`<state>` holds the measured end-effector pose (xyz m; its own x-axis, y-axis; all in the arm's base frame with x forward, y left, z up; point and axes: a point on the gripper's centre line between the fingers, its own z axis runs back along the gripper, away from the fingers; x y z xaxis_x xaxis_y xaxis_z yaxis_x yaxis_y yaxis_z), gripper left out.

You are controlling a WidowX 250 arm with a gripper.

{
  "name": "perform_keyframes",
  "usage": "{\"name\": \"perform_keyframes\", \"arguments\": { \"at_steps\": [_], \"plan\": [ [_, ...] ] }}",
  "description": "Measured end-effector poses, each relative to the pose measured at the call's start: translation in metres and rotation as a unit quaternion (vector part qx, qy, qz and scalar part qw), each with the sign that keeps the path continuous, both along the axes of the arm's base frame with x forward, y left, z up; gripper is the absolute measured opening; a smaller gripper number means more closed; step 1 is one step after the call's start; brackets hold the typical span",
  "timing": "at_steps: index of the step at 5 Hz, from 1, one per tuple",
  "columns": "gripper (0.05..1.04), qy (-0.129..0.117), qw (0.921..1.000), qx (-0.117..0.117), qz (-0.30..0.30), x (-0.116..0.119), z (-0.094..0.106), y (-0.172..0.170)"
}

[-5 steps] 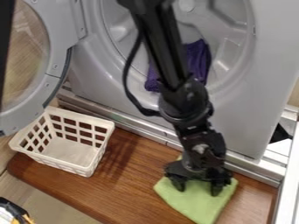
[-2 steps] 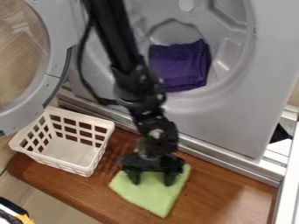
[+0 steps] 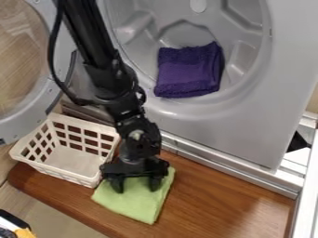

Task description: Move the green cloth beside the white basket

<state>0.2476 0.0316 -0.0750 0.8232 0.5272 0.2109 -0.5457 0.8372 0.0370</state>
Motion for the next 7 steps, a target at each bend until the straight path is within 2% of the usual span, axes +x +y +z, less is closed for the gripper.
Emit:
{"name": "perform_keyframes", "arguments": {
  "at_steps": [1,2,3,4,5,6,7],
  "plan": [
    [0.999,0.001,1.0000,-0.003,0.002,0.002,0.000,-0.002],
    [0.999,-0.021,0.9994,-0.005,-0.026,0.019,0.010,-0.017],
    [0.999,-0.056,0.9968,-0.015,-0.054,0.041,0.022,-0.036],
    [0.999,-0.078,0.9942,-0.012,-0.074,0.057,0.043,-0.048],
    [0.999,-0.064,0.9940,-0.010,-0.089,0.062,0.062,-0.052],
    [0.999,-0.059,0.9933,-0.004,-0.099,0.058,0.091,-0.051],
    [0.999,-0.064,0.9918,0.005,-0.111,0.054,0.113,-0.052]
  ]
}}
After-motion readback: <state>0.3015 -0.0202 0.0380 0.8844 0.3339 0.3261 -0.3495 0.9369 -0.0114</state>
